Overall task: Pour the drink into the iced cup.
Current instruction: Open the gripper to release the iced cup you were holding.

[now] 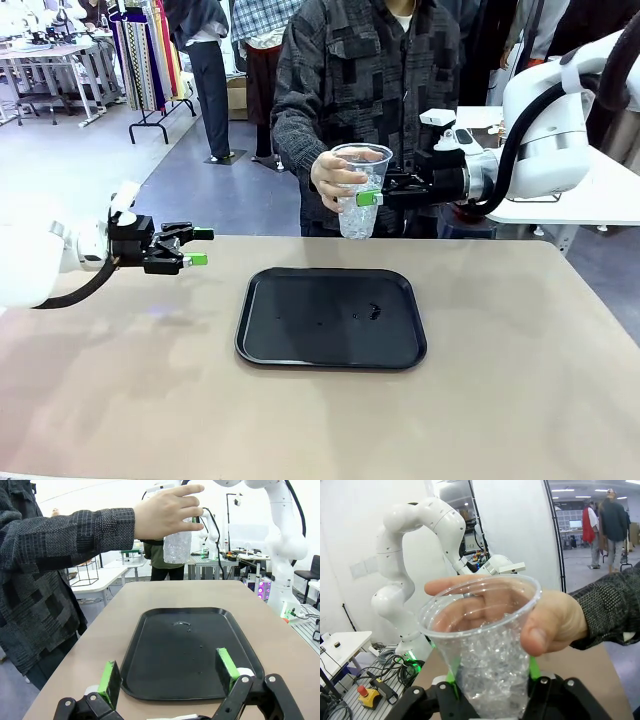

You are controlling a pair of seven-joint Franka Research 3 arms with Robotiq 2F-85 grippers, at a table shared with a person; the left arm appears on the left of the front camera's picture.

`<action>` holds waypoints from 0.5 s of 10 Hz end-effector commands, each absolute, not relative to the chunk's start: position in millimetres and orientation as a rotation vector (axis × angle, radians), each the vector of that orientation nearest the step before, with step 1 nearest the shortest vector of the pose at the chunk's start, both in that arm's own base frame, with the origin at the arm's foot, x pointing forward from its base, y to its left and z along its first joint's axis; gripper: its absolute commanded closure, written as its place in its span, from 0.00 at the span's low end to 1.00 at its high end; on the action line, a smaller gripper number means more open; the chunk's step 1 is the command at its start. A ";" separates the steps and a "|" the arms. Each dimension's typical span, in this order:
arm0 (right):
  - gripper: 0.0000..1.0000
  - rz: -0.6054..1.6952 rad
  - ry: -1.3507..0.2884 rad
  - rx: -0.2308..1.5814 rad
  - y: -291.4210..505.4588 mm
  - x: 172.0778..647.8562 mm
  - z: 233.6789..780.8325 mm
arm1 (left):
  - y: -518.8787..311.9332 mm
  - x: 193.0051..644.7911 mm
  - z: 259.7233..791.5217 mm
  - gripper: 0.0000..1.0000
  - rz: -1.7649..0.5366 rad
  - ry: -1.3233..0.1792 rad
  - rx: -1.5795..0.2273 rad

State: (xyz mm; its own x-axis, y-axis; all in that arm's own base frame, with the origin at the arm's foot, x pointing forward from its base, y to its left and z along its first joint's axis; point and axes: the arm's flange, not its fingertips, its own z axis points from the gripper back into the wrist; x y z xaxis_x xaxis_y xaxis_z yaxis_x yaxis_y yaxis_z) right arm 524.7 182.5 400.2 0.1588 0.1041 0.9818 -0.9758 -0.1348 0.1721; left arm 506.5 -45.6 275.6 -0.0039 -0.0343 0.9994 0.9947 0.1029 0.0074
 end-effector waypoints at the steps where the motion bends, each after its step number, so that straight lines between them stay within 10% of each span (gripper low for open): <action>1: 0.38 1.236 -0.952 1.327 182.2 523.4 405.9 | -45.9 506.3 277.6 0.00 -1.150 -1.241 -1.105; 5: 0.38 1.236 -0.952 1.327 182.2 523.4 405.9 | -45.9 506.3 277.6 0.00 -1.150 -1.241 -1.105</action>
